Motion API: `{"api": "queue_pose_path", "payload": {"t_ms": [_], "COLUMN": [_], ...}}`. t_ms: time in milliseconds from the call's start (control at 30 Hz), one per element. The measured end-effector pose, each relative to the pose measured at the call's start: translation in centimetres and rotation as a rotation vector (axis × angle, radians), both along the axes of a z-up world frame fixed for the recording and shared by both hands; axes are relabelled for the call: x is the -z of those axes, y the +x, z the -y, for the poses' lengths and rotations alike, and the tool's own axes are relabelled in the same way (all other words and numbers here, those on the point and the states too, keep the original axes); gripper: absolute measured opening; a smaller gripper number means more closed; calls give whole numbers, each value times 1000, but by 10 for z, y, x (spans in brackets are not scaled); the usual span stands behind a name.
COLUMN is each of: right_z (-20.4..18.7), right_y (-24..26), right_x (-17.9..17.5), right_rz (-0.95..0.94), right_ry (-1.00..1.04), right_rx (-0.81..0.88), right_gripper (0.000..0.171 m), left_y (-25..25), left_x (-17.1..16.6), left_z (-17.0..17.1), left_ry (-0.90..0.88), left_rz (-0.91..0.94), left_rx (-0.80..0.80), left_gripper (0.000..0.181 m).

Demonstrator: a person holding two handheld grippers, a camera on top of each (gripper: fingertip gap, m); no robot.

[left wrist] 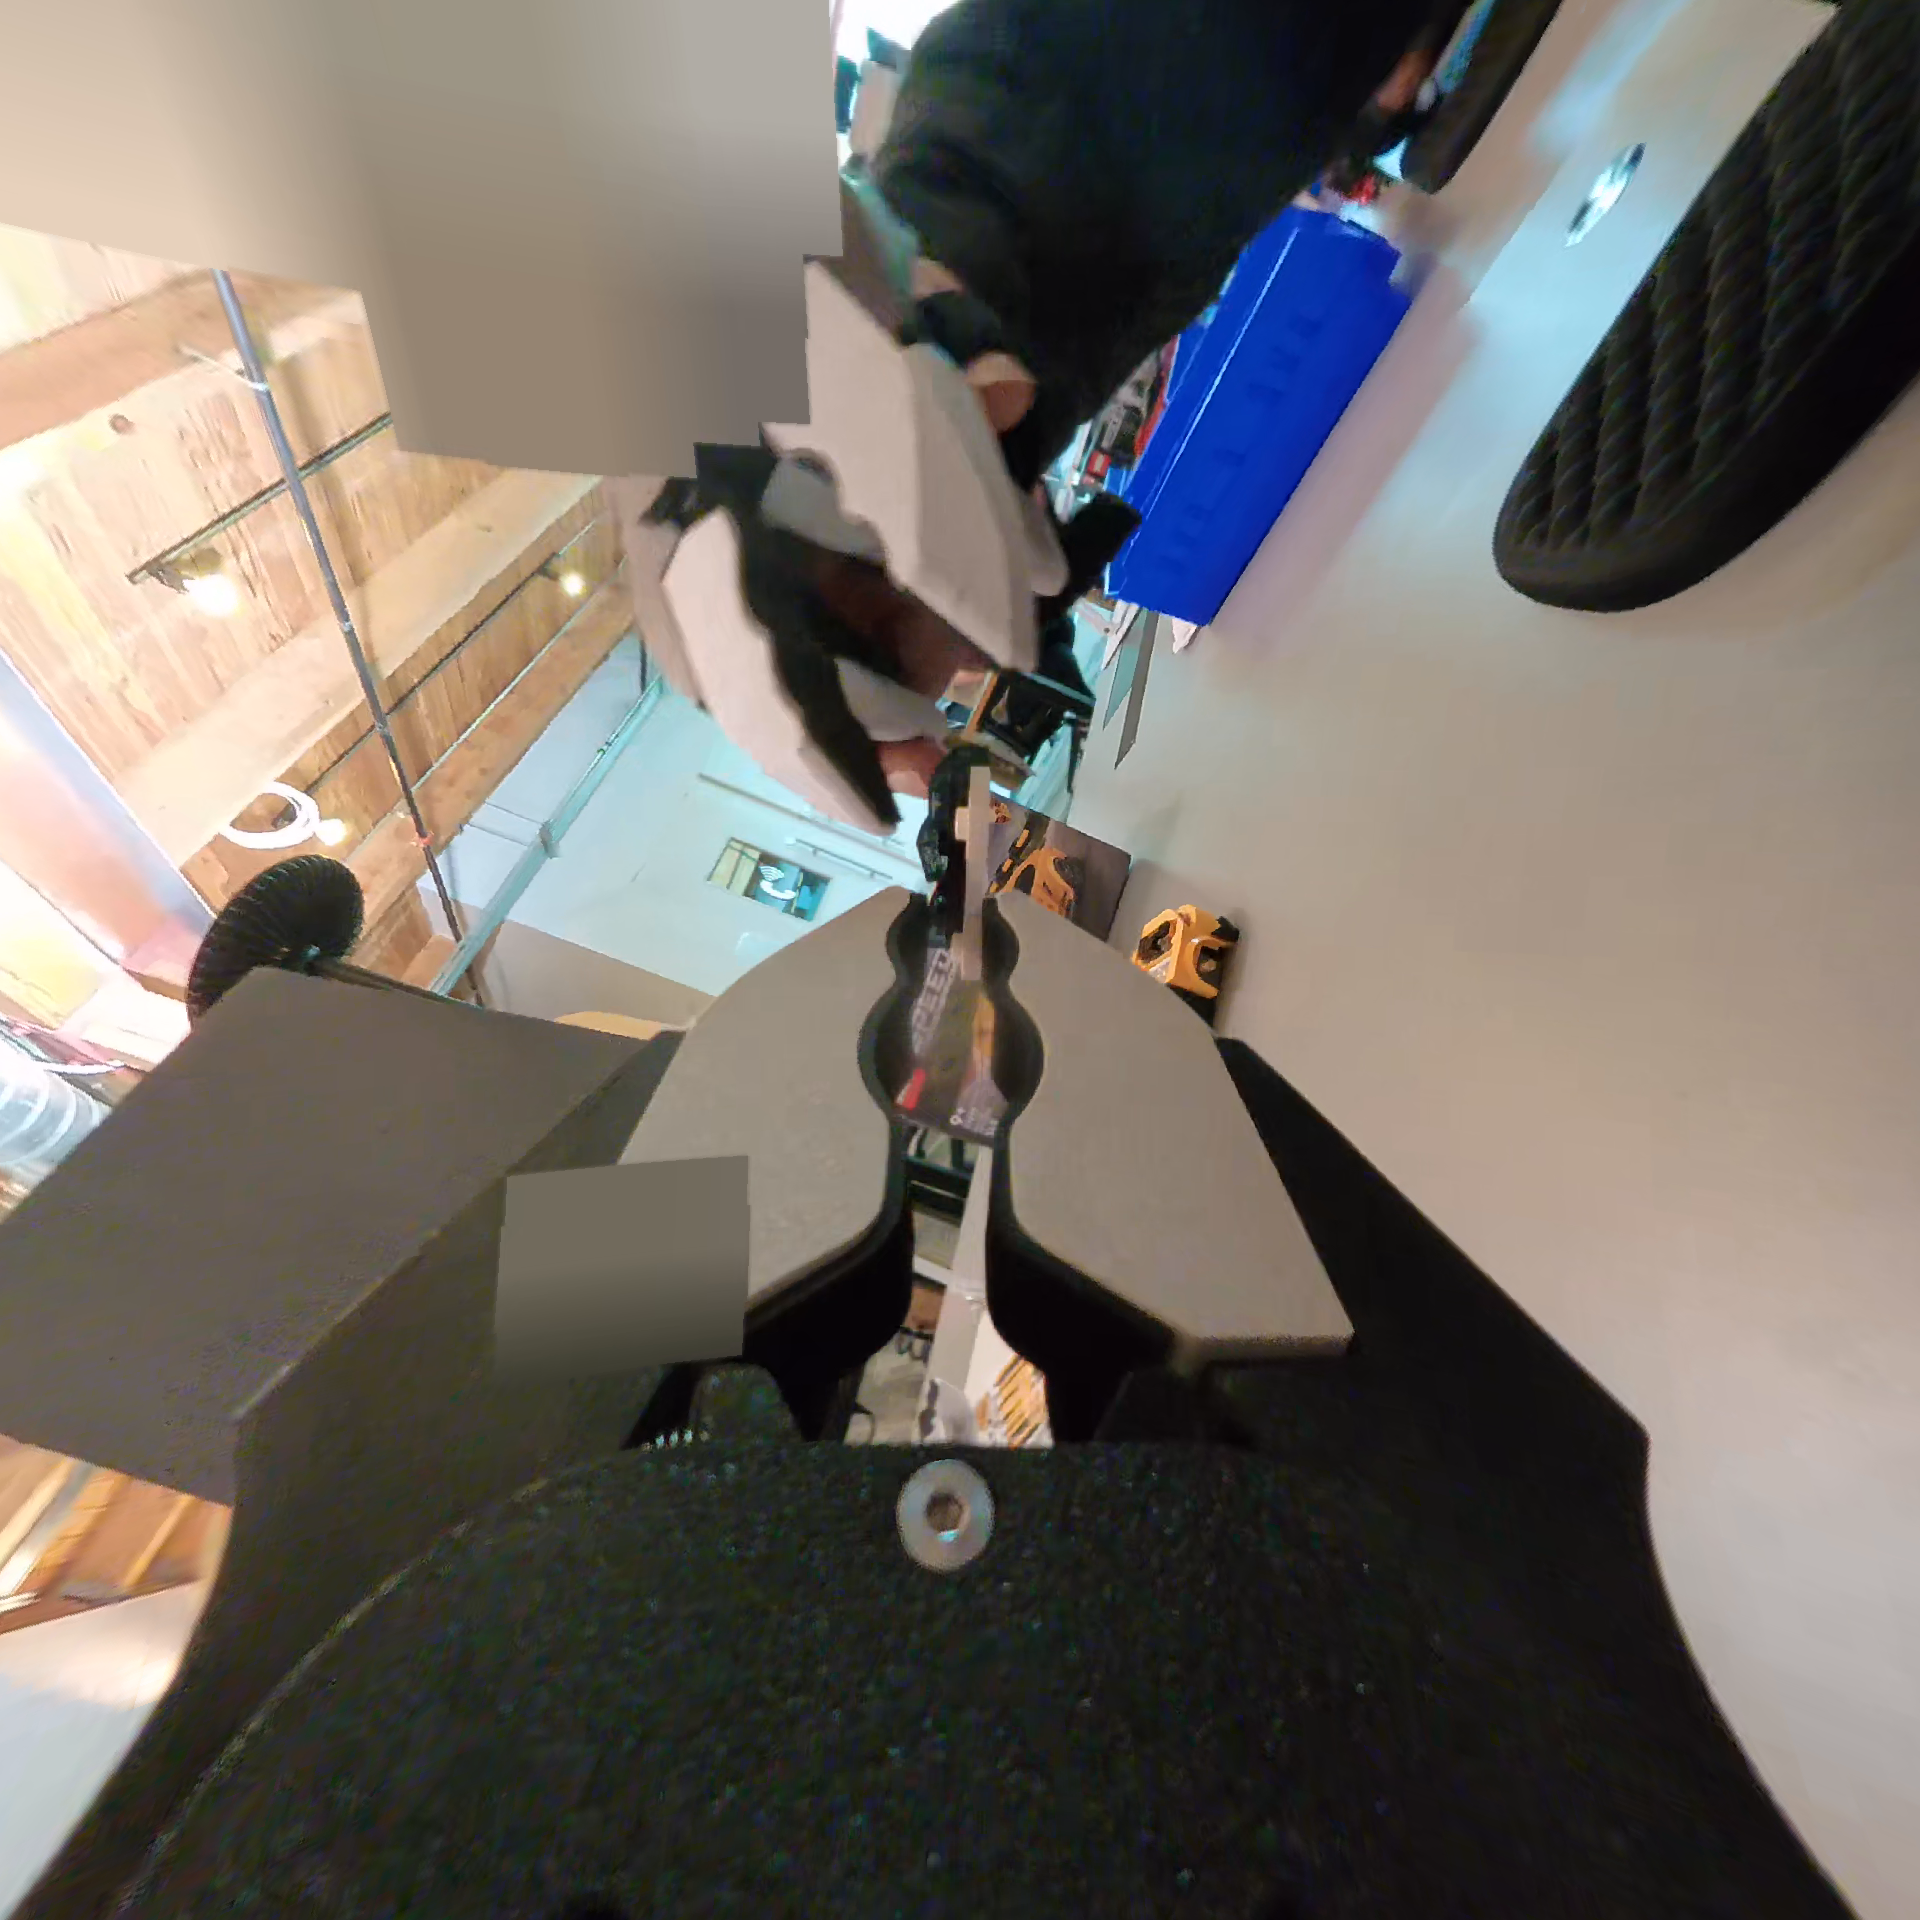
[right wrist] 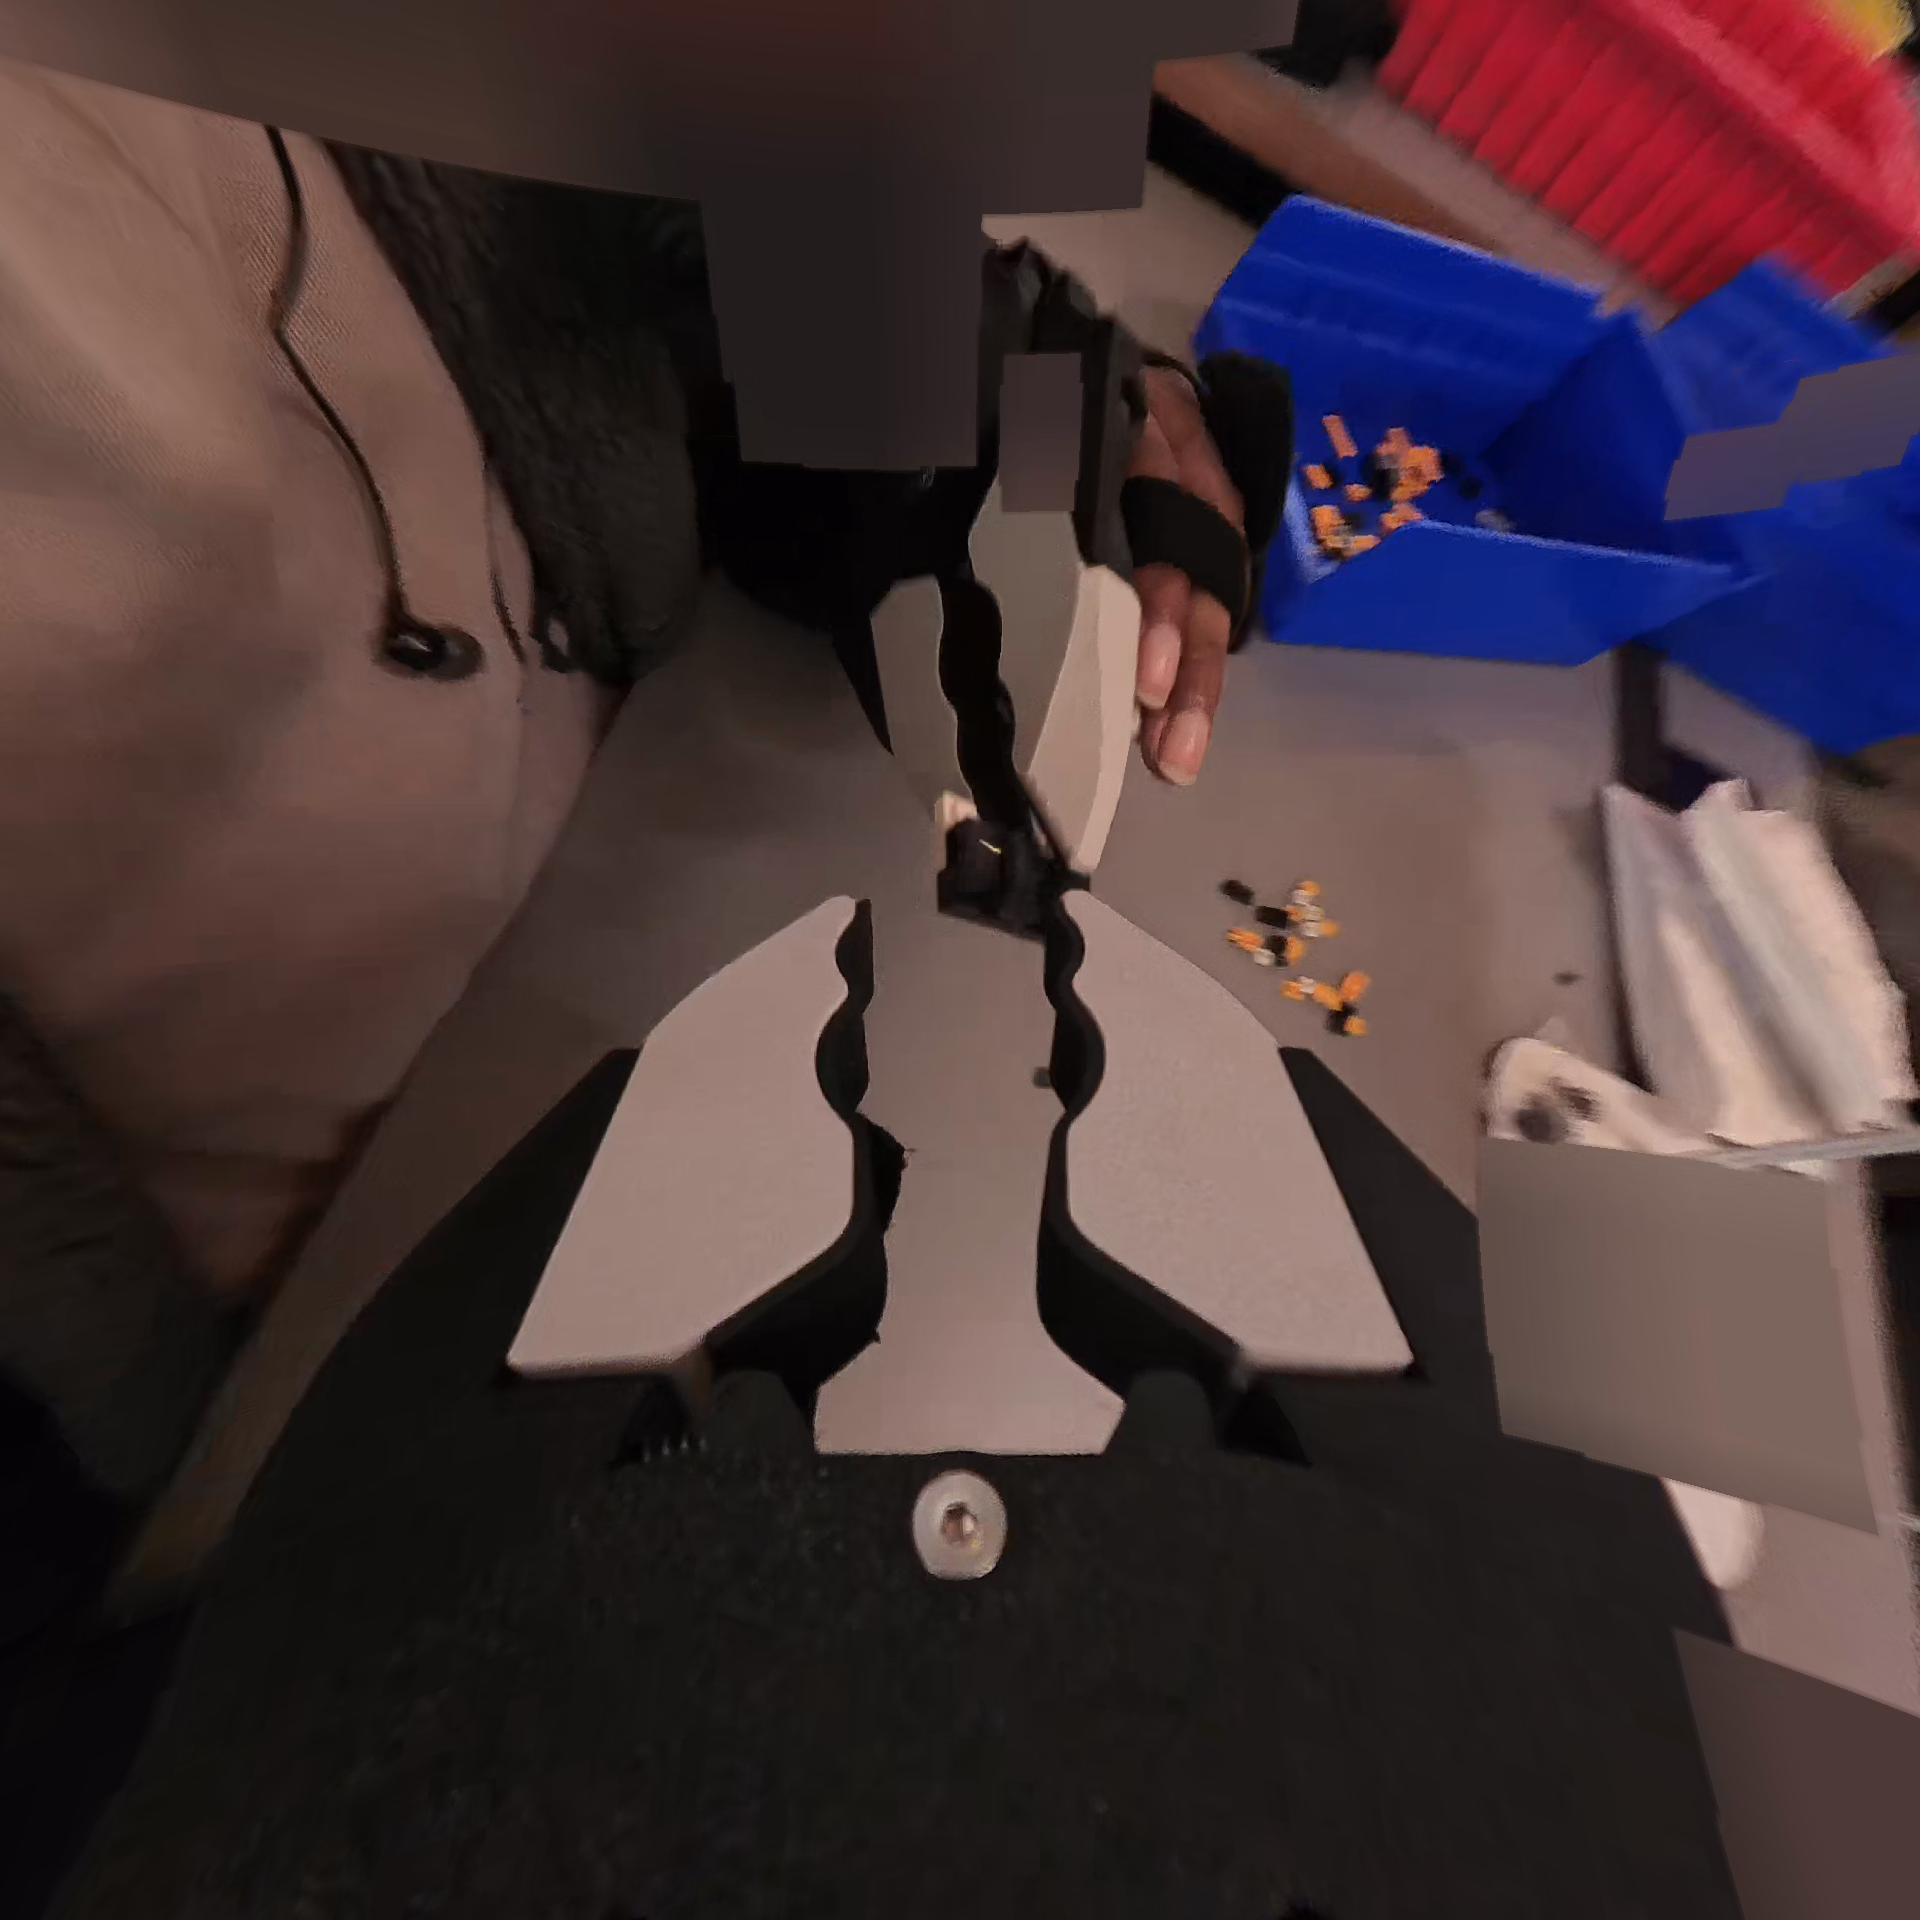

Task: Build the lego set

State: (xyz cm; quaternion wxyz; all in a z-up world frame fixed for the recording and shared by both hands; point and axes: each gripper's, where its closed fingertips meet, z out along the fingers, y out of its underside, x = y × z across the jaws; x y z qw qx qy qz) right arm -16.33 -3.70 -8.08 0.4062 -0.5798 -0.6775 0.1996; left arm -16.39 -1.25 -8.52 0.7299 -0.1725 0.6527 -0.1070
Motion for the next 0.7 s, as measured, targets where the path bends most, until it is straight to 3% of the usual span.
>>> {"api": "queue_pose_path", "payload": {"t_ms": [100,267,467,700], "right_z": [-8,-5,-1,-3], "right_y": [3,-5,-3,-1], "right_x": [9,5,3,-3], "right_rz": [0,-93,-140,-205], "right_ry": [226,418,476,506], "right_rx": [83,120,124,162], "right_gripper": [31,27,13,10], "left_y": [-1,4,11,16], "left_x": [-2,0,6,7], "left_z": [1,9,12,14], "left_ry": [-27,-45,-60,-158], "left_rz": [-5,-44,-82,-97], "left_rx": [20,60,75,99], "left_gripper": [9,9,9,9]}}
